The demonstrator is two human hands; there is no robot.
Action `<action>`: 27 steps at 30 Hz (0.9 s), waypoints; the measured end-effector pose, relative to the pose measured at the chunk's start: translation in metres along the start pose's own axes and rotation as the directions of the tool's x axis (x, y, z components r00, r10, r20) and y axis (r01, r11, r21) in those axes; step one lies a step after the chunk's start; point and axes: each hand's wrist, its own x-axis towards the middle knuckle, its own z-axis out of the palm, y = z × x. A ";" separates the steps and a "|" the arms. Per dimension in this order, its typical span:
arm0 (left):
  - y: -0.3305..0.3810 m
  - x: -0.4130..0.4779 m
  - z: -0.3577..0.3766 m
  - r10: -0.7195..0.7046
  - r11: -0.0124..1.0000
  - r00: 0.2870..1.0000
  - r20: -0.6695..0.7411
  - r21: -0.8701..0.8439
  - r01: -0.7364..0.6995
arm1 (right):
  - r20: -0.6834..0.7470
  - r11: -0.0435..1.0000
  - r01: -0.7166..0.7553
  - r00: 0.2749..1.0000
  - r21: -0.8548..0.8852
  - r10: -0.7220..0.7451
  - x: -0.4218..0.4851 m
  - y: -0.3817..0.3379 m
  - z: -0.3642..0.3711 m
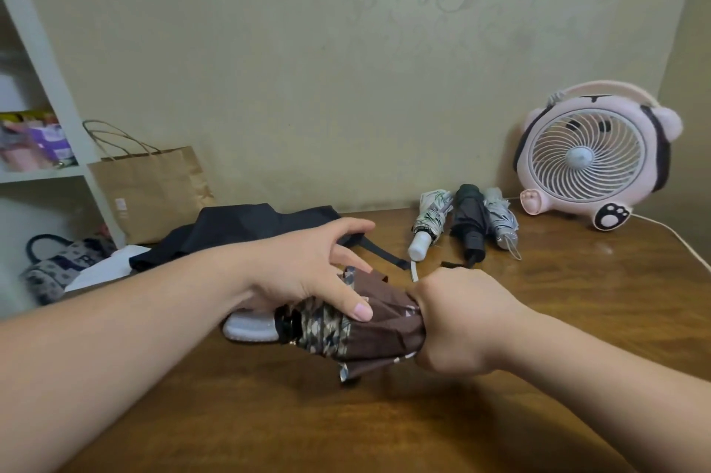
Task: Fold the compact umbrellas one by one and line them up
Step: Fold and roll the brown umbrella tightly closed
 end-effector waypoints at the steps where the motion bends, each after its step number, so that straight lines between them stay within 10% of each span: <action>1: -0.003 0.000 0.000 0.001 0.997 1.000 -0.018 -0.072 -0.002 | 0.030 0.999 -0.015 0.999 0.032 0.015 0.001 0.002 0.002; 7: -0.012 0.007 0.003 -0.053 0.884 0.979 -0.197 -0.466 -0.046 | 0.141 0.991 -0.068 0.989 0.115 0.051 0.007 0.003 0.018; 15: -0.017 0.011 0.007 -0.387 0.904 0.918 -0.087 -0.234 0.359 | -0.147 0.995 0.035 0.988 -0.093 -0.048 0.011 -0.002 0.050; 19: -0.032 0.009 0.002 -0.356 0.933 0.895 -0.270 -0.041 0.359 | -0.413 0.980 0.078 0.899 -0.185 -0.150 0.022 0.016 0.080; 27: -0.045 0.011 0.012 -0.237 0.945 0.935 -0.263 -0.288 0.158 | -0.674 0.947 0.236 0.665 -0.220 -0.322 0.057 0.041 0.080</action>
